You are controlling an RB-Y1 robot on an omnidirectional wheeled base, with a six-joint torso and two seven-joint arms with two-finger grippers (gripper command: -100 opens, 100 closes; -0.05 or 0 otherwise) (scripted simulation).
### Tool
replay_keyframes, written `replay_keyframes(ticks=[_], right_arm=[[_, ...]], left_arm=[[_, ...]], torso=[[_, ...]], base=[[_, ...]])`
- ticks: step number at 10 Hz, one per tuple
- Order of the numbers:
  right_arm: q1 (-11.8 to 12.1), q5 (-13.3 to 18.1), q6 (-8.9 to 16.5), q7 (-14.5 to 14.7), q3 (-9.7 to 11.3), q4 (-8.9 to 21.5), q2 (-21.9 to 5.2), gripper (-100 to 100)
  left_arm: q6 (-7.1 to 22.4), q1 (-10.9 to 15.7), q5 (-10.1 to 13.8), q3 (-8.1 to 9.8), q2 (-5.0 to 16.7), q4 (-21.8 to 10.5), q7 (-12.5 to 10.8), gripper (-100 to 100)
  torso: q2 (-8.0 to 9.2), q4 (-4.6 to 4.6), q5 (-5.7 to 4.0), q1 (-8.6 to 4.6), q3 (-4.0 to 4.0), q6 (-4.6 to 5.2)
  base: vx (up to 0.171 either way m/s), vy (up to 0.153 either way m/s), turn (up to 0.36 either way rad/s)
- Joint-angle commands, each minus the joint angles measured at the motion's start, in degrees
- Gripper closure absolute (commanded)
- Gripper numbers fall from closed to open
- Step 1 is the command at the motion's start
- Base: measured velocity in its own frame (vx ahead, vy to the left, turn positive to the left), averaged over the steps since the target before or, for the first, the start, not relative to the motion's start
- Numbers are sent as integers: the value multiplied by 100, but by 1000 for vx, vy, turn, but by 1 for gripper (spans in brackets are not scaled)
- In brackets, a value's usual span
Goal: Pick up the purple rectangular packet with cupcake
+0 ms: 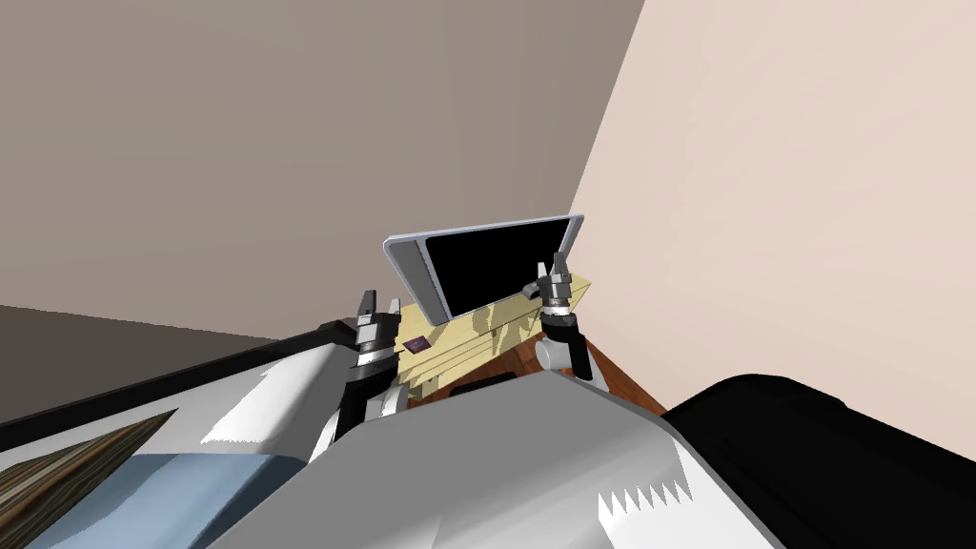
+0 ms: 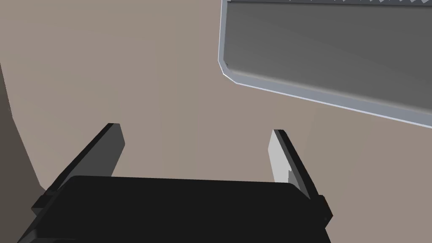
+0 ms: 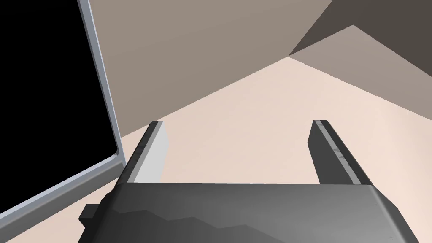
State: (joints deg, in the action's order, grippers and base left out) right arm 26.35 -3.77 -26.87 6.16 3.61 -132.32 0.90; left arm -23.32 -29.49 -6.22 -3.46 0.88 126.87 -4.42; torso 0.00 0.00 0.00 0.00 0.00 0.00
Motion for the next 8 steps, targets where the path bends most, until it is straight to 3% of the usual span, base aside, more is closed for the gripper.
replay_keyframes(ticks=[1, 5, 6, 8], right_arm=[[0, 0, 0, 0, 0, 0, 0, 0], [-1, 0, 0, 0, 0, 0, 0, 0], [-1, 0, 0, 0, 0, 0, 0, 0], [-1, 0, 0, 0, 0, 0, 0, 0]], left_arm=[[148, 134, 141, 33, 256, -144, -5, -100], [664, 615, 600, 128, 694, -657, -31, -100], [688, 615, 600, 128, 694, -657, -31, -100], [1062, 959, 906, 187, 890, -1037, -51, -100]], torso=[[0, 0, 0, 0, 0, 0], [21, 5, -2, -11, 12, 1], [25, 5, -2, -10, 14, 0], [14, 3, -2, -8, 8, 1]], base=[[-25, -13, 8], [-61, -31, 3], [-51, -21, -1], [-46, -28, -7]])
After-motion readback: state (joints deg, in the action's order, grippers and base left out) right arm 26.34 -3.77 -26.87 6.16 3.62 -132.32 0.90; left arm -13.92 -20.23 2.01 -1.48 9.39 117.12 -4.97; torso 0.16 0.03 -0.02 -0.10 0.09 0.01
